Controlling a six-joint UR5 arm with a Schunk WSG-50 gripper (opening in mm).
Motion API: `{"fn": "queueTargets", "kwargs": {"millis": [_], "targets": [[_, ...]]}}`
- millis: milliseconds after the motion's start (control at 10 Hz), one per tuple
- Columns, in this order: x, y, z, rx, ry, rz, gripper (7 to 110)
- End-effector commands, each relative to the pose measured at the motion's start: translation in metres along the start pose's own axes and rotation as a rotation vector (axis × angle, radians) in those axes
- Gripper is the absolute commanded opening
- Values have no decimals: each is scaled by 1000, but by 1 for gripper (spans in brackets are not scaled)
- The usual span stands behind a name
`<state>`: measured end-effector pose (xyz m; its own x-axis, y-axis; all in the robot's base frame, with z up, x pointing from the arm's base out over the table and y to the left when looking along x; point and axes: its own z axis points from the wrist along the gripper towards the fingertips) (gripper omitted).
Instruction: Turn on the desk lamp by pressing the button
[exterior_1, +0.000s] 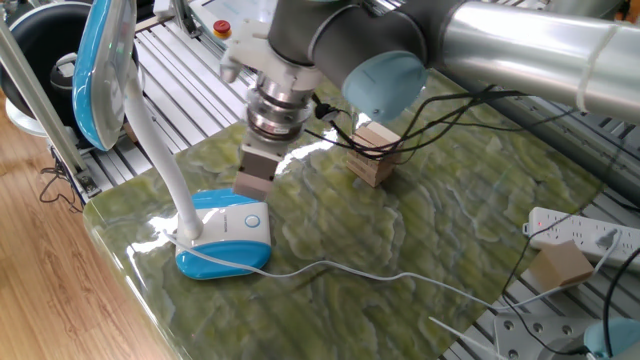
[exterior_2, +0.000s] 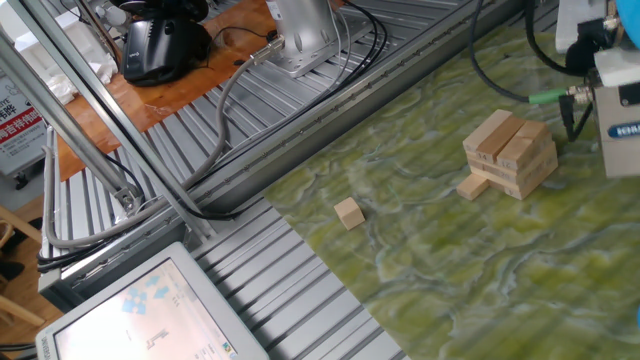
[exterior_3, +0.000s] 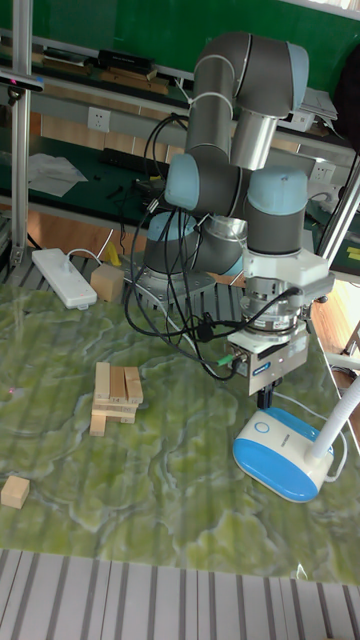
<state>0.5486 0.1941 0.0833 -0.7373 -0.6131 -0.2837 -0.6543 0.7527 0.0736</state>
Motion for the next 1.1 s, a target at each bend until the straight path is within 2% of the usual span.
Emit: {"fn": "queueTargets", "kwargs": {"millis": [0, 100, 300, 400, 700, 800, 900, 1000], "targets": [[-25, 0, 9, 4, -13, -1, 7], [-19, -7, 10, 20, -2, -13, 7], [-4, -4, 14, -19, -25, -51, 7], [-3, -6, 17, -17, -30, -45, 7], [-24, -14, 46, 3, -63, -9, 7], [-23, -12, 47, 6, -60, -3, 7], [-14, -15, 45, 17, -44, -13, 7], [-4, -12, 43, 11, -33, -28, 7]]}}
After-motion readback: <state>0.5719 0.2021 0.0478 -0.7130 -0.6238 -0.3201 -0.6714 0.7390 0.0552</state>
